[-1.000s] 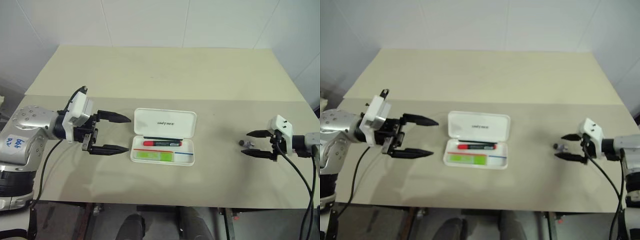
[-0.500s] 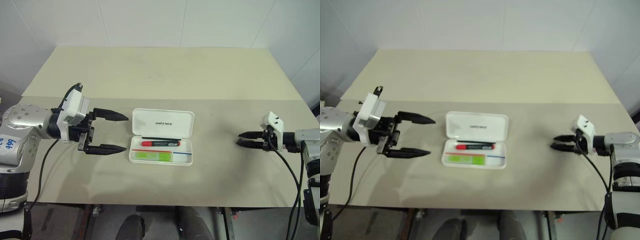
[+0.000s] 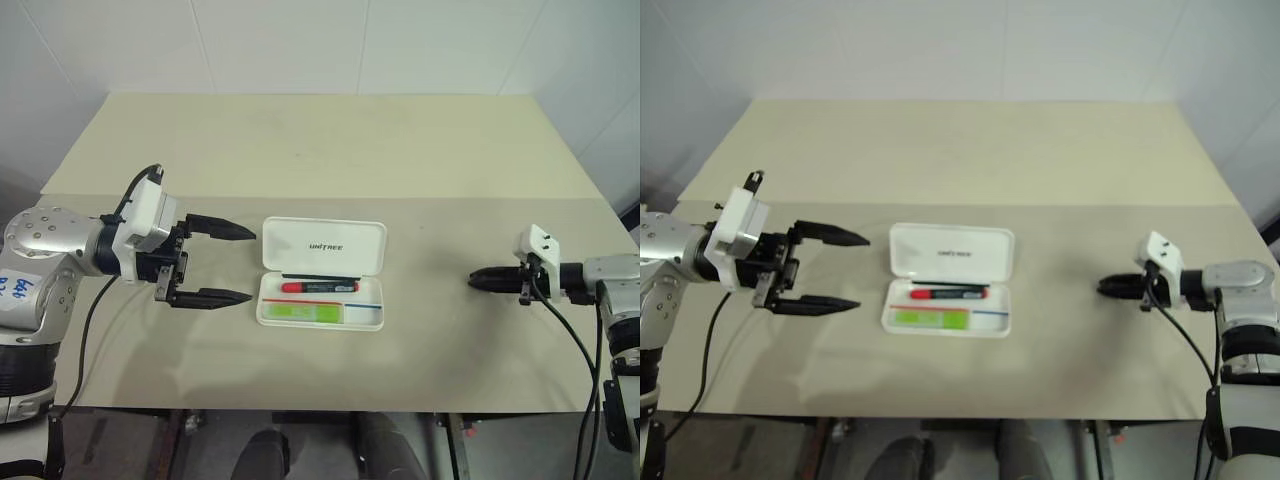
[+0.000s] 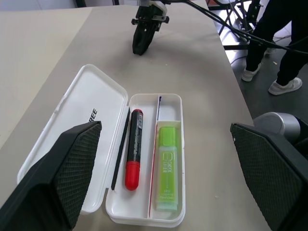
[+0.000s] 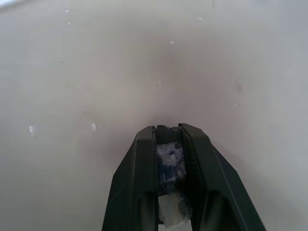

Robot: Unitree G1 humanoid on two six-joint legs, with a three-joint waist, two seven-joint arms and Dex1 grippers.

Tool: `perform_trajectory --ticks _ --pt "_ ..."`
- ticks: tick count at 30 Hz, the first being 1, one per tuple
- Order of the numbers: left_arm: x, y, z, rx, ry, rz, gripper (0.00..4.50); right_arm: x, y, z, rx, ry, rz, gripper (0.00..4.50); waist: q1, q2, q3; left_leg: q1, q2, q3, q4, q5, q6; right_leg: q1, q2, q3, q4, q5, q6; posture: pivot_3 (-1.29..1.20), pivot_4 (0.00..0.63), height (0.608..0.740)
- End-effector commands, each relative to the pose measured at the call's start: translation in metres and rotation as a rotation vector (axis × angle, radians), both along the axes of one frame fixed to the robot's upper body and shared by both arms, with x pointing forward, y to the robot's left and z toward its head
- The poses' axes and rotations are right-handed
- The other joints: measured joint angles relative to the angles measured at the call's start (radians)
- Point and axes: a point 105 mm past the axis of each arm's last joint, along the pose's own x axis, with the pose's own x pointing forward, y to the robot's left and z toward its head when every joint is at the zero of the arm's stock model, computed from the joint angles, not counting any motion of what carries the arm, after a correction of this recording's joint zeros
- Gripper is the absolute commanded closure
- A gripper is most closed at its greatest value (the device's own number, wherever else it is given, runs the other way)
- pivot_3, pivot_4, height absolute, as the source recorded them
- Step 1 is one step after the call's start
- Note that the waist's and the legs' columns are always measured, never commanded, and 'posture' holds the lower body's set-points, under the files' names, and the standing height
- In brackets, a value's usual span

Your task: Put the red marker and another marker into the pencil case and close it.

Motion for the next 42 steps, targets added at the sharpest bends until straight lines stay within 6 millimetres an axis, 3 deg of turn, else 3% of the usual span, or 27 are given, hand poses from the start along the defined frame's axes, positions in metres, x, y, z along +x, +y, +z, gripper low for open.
perform_trajectory --ticks 1,10,17,20,31,42 --pt "-0.002 0.002 -0.006 0.002 -0.019 -0.006 0.00 -0.009 0.032 0.039 0.064 -0.118 0.103 4.14 0.007 0.000 0.000 -0.001 0.000 0.000 0.000 0.000 -0.001 -0.001 0.000 0.000 0.001 0.000 0.000 0.00 0.150 0.740" --pt "-0.006 -0.002 -0.026 -0.026 0.022 0.000 0.00 -0.056 0.108 0.056 0.184 -0.107 0.245 4.14 0.036 0.000 0.000 -0.007 -0.001 -0.002 0.002 0.001 -0.002 -0.008 -0.001 -0.001 0.004 0.000 -0.001 0.00 0.150 0.740" --pt "-0.006 -0.004 -0.038 -0.015 0.029 -0.010 0.00 -0.072 0.152 0.037 0.237 -0.057 0.287 4.14 0.034 -0.001 -0.001 -0.007 -0.001 -0.002 0.002 0.001 -0.002 -0.008 -0.001 -0.001 0.005 -0.001 -0.001 0.00 0.150 0.740" --pt "-0.006 -0.006 -0.038 -0.024 0.030 -0.013 0.00 -0.074 0.162 0.028 0.238 -0.046 0.296 4.14 0.034 -0.001 -0.001 -0.007 -0.001 -0.002 0.001 0.001 -0.002 -0.008 -0.001 -0.001 0.005 -0.001 -0.001 0.00 0.150 0.740" --pt "-0.006 -0.013 -0.041 -0.036 0.031 -0.023 0.00 -0.065 0.178 0.003 0.166 -0.027 0.372 4.14 0.033 -0.002 -0.001 -0.007 -0.001 -0.002 0.001 0.001 -0.002 -0.009 -0.001 -0.001 0.005 -0.001 -0.001 0.00 0.150 0.740" --pt "-0.006 -0.011 -0.039 -0.030 0.022 -0.006 0.00 -0.058 0.171 -0.012 0.113 -0.006 0.401 4.14 0.033 -0.002 -0.001 -0.007 -0.001 -0.002 0.001 0.001 -0.002 -0.009 -0.001 -0.002 0.005 -0.001 -0.002 0.00 0.150 0.740"
